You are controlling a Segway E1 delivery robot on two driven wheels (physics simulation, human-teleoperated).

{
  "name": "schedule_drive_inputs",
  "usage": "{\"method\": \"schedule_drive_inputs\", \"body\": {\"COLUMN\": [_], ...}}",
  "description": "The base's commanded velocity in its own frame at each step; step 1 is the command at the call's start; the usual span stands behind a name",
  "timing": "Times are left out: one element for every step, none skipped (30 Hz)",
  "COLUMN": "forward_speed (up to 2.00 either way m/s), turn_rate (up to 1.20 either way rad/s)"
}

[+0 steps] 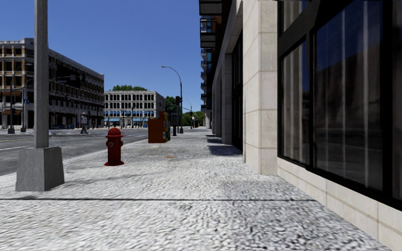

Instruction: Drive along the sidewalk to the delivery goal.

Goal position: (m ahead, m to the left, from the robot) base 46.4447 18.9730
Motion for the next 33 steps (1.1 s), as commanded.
{"method": "schedule_drive_inputs", "body": {"forward_speed": [2.0,2.0,2.0,2.0,2.0,2.0,2.0,2.0,2.0,2.0,2.0,2.0,2.0,2.0,2.0,2.0,2.0,2.0,2.0,2.0,2.0,2.0,2.0,2.0,2.0,2.0,2.0,2.0,2.0,2.0,2.0,2.0,2.0], "turn_rate": [0.0,0.0,0.0,0.0,0.0,0.0,0.0,0.0,0.0,0.0,0.0,0.0,0.0,0.0,0.0,0.0,0.0,0.0,0.0,0.0,0.0,0.0,0.0,0.0,0.0,0.0,0.0,0.0,0.0,0.0,0.0,0.0,0.0]}}
